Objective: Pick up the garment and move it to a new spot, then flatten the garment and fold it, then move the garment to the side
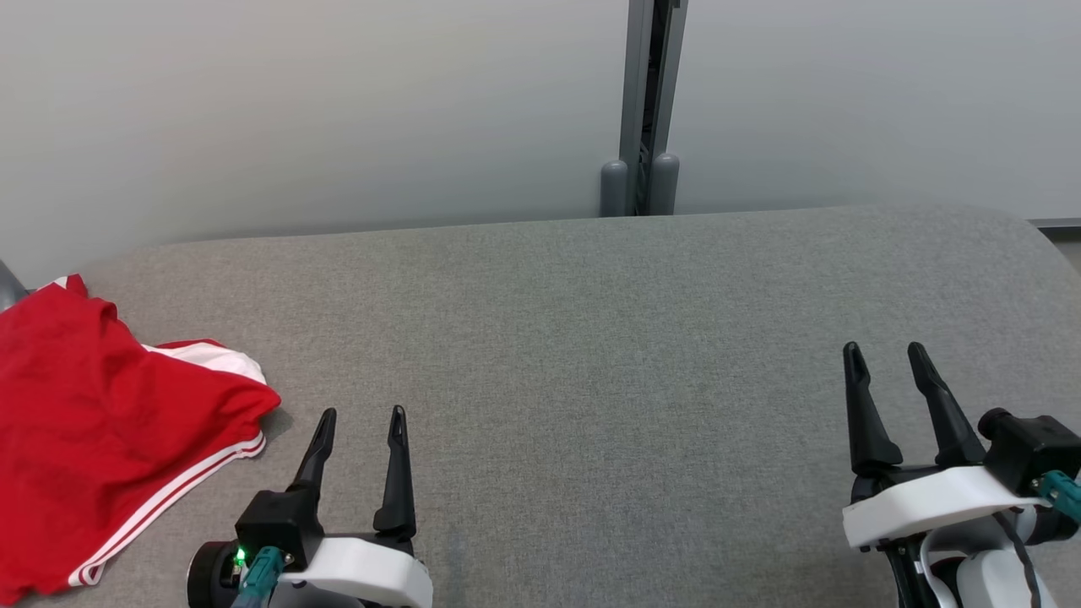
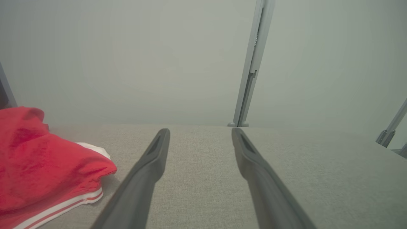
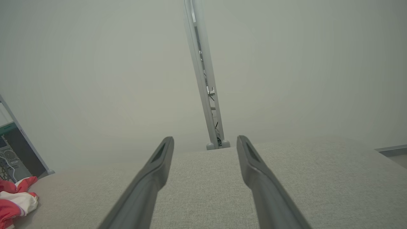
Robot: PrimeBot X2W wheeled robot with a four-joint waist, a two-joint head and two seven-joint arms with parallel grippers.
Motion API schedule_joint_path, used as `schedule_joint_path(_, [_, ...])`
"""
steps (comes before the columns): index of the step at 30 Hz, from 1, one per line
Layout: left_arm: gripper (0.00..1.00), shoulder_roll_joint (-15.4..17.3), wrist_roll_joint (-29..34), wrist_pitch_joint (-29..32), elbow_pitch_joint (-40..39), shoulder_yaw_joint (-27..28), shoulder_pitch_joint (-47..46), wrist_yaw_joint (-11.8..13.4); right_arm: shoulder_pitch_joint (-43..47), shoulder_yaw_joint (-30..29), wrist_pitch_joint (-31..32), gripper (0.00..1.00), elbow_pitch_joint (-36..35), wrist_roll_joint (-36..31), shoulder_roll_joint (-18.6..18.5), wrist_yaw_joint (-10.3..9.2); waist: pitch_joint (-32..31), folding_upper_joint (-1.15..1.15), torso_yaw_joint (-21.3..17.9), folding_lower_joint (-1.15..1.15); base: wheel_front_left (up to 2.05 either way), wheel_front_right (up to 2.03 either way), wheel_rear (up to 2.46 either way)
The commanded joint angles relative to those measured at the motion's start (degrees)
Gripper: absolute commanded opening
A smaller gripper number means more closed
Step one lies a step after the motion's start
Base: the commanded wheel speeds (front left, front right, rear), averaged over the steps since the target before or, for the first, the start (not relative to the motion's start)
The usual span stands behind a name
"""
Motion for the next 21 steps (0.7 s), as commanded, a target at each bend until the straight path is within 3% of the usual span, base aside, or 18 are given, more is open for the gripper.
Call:
schedule_joint_path(1, [1.00, 0.01, -0.10, -0.38, -0.37, 0.31, 0.31, -0.17, -0.90, 0.27, -0.62, 1.00, -0.14, -1.15, -0.58, 0.09, -0.06, 0.00, 0.05, 0.00, 0.00, 0.00, 0.00])
schedule_joint_path(21, [1.00, -2.14, 6.42, -2.06, -0.01, 3.36, 2.65, -3.06, -0.95, 2.26, -3.75, 1.00, 3.65, -4.93, -0.70, 0.11, -0.54, 0.00, -0.19, 0.00, 0.00, 0.00, 0.00])
